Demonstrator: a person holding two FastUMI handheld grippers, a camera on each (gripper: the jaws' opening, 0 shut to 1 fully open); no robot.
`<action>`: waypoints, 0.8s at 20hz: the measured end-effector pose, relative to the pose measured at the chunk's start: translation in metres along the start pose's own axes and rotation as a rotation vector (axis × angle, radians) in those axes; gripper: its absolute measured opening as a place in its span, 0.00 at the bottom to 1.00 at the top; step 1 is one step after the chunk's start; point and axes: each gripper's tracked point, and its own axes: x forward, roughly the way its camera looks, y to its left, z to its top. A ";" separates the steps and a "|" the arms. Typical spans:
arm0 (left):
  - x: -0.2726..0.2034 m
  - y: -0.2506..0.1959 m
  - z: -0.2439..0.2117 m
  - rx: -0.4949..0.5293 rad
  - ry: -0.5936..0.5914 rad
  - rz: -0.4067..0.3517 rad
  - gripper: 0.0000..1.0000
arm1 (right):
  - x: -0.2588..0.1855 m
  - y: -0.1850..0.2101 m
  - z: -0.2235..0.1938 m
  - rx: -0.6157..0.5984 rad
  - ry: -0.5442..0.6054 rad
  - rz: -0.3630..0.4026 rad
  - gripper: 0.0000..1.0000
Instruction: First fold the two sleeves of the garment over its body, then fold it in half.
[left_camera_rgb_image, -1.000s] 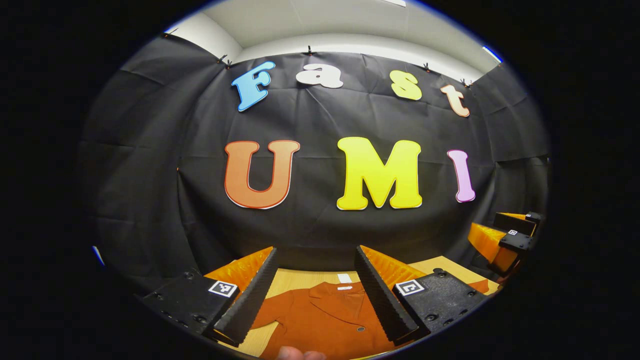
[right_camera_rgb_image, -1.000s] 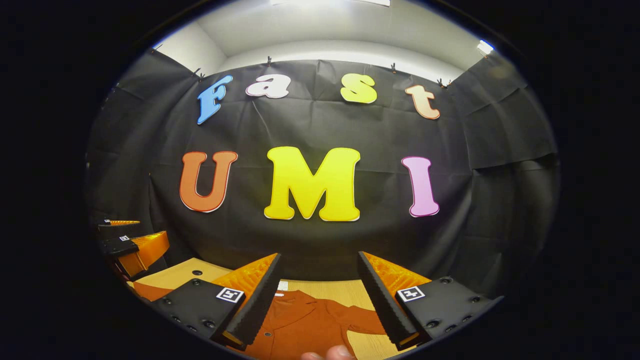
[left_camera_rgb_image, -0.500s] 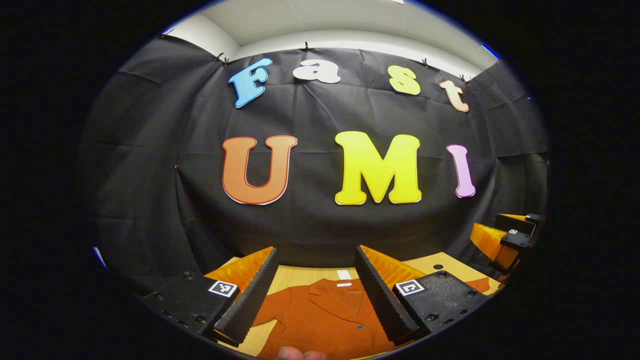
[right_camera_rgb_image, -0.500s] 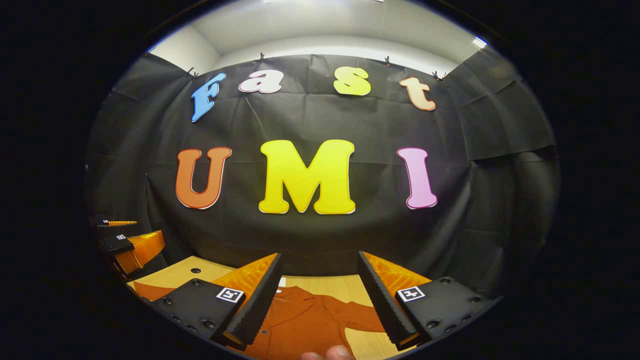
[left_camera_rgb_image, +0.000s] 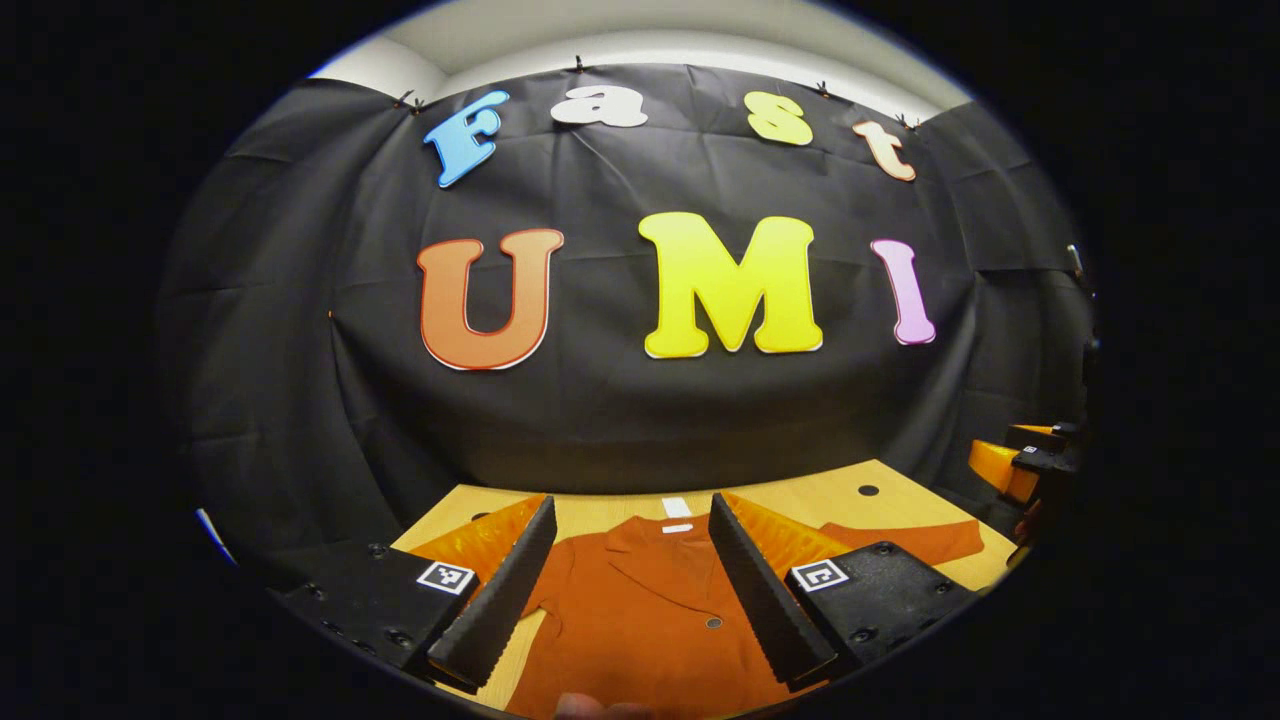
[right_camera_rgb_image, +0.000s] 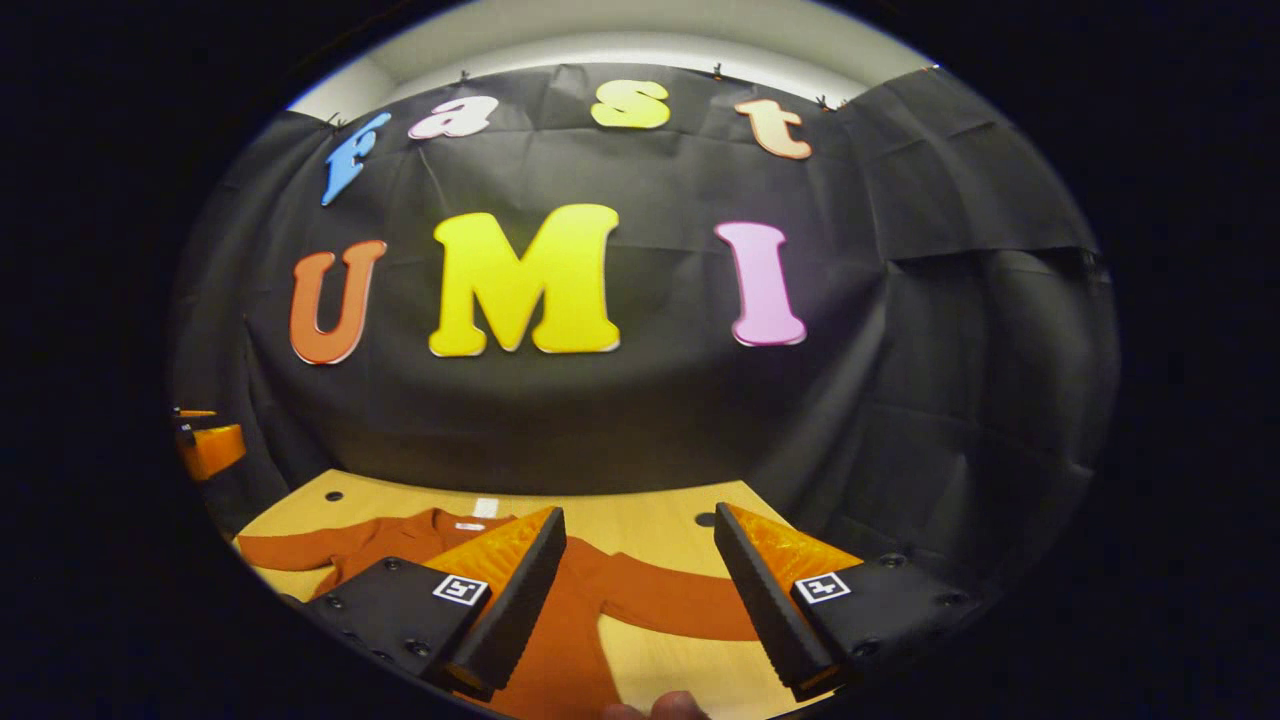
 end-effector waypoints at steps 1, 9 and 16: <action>-0.001 -0.004 -0.003 0.004 0.014 -0.002 0.99 | 0.006 -0.026 -0.015 0.008 0.031 -0.041 0.94; 0.007 -0.038 -0.011 0.064 0.079 -0.010 0.99 | 0.054 -0.175 -0.157 0.090 0.312 -0.257 0.94; 0.007 -0.048 -0.030 0.092 0.150 0.022 0.99 | 0.078 -0.203 -0.233 0.110 0.464 -0.311 0.96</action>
